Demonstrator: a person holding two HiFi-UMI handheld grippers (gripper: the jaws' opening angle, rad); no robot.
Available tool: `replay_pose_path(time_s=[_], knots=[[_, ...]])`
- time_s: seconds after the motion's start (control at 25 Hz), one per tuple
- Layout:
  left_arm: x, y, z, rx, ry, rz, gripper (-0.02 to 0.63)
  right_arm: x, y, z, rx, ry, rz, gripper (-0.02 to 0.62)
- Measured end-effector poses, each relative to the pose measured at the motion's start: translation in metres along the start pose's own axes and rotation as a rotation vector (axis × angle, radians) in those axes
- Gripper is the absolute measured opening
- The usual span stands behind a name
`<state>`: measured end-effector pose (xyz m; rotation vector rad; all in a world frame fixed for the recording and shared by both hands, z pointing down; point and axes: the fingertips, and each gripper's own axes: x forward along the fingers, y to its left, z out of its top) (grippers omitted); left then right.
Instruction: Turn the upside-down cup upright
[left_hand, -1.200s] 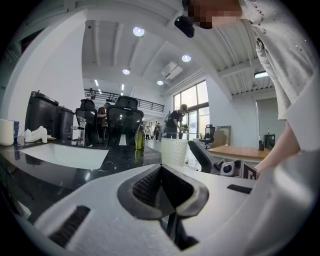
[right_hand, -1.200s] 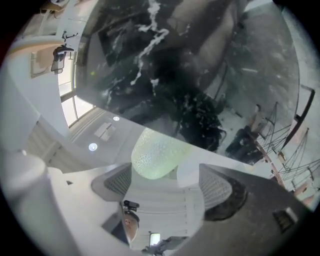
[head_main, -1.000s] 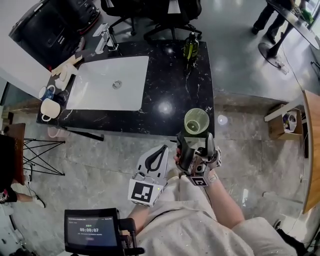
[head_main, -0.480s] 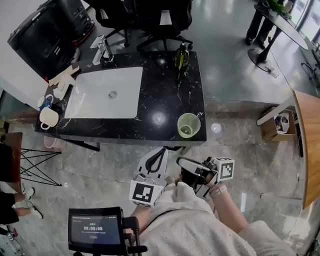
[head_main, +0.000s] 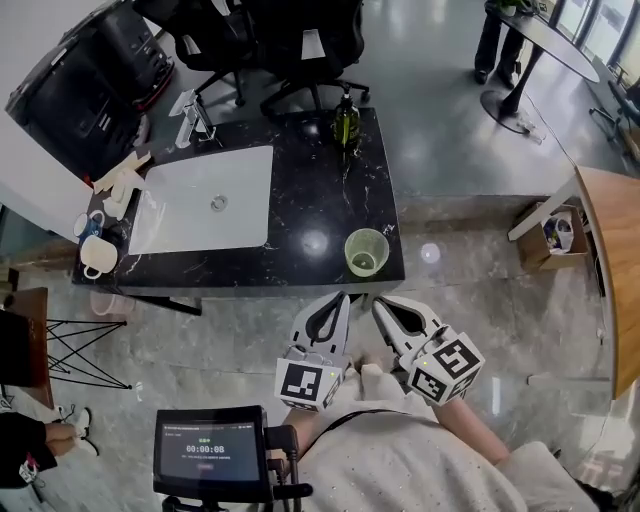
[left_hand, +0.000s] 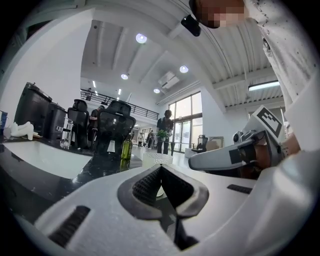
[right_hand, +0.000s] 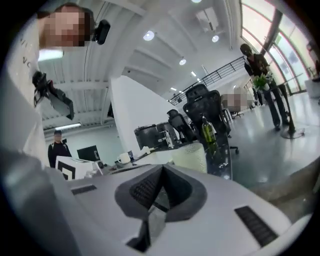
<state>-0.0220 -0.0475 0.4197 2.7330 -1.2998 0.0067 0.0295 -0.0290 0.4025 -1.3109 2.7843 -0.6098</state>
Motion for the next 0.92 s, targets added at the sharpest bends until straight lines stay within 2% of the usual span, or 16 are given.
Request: replay_pose_path(time_s=[0.12,0.28,0.92], knots=[[0.006,-0.006,0.004,0.0,-0.006,-0.007,0.006,-0.001,-0.004,0.003,-0.049,-0.022,-0.063,0.008],[0.009,-0.003,0.005,-0.008,-0.012,0.022,0.006,0.001,-0.012,0.003,-0.06,-0.04,-0.107,0.008],[0.009,-0.002,-0.008,-0.016,0.033,0.044,0.006,0.009,-0.014,-0.003,-0.103,-0.046,-0.092,0.008]])
